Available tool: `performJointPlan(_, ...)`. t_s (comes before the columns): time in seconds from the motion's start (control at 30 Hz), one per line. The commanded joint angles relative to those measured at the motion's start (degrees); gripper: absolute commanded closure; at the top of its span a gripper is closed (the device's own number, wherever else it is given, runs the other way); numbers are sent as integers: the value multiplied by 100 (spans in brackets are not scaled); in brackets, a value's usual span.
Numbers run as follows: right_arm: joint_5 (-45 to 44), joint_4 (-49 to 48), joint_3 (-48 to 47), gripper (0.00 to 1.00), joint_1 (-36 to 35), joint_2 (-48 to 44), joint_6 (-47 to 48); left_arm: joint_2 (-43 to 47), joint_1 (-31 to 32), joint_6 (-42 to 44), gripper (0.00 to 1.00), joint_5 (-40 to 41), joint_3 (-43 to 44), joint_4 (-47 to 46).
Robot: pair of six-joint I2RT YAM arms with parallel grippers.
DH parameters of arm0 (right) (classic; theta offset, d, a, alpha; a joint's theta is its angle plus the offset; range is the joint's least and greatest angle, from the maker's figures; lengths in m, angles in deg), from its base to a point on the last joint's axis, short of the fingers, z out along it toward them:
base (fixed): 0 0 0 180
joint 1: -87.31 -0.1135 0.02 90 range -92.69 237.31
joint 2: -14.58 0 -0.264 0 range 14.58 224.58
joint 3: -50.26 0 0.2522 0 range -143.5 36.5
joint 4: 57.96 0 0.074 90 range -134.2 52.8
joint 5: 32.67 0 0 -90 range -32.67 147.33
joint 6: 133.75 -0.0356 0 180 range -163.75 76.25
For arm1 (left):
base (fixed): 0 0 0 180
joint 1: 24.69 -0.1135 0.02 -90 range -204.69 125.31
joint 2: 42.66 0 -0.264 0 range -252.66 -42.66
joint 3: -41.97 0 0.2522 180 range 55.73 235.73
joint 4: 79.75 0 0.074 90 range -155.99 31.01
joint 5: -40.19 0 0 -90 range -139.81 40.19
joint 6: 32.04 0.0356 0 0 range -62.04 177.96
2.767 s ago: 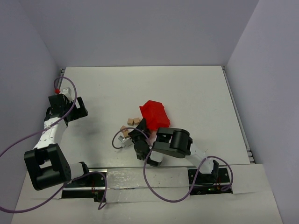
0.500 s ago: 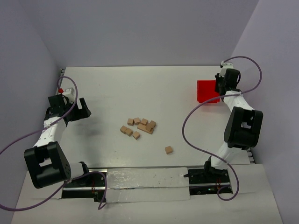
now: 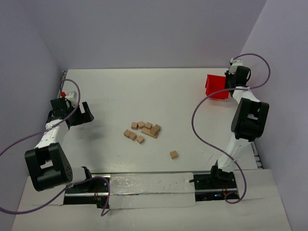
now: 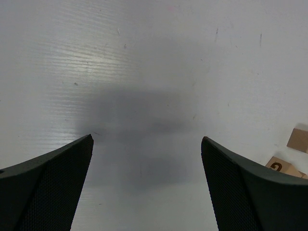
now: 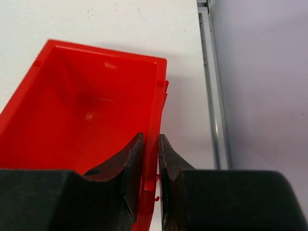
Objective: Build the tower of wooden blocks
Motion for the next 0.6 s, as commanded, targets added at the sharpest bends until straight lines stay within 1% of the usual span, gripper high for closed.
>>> performJointPlan(0.0, -47, 136, -357, 95, 80, 342, 302, -43, -44, -23, 1, 23, 211, -143)
performJointPlan(0.17, 37, 281, -376, 93, 126, 511, 526, -63, -47, -25, 1, 32, 235, -128)
performJointPlan(0.3, -33, 704, -661, 92, 158, 699, 656, -52, -47, -19, 1, 6, 235, -119)
performJointPlan(0.37, 39, 838, -648, 81, 175, 646, 722, -61, -44, 7, 1, -38, 235, -96)
performJointPlan(0.4, 80, 873, -614, 71, 182, 591, 765, -61, -44, 17, 1, -58, 235, -89)
performJointPlan(0.47, 131, 923, -554, 47, 187, 435, 787, -61, -51, 28, 1, -102, 235, -91)
performJointPlan(0.57, 291, 1131, -570, 29, 196, 200, 750, -60, -44, 28, 1, -143, 255, -81)
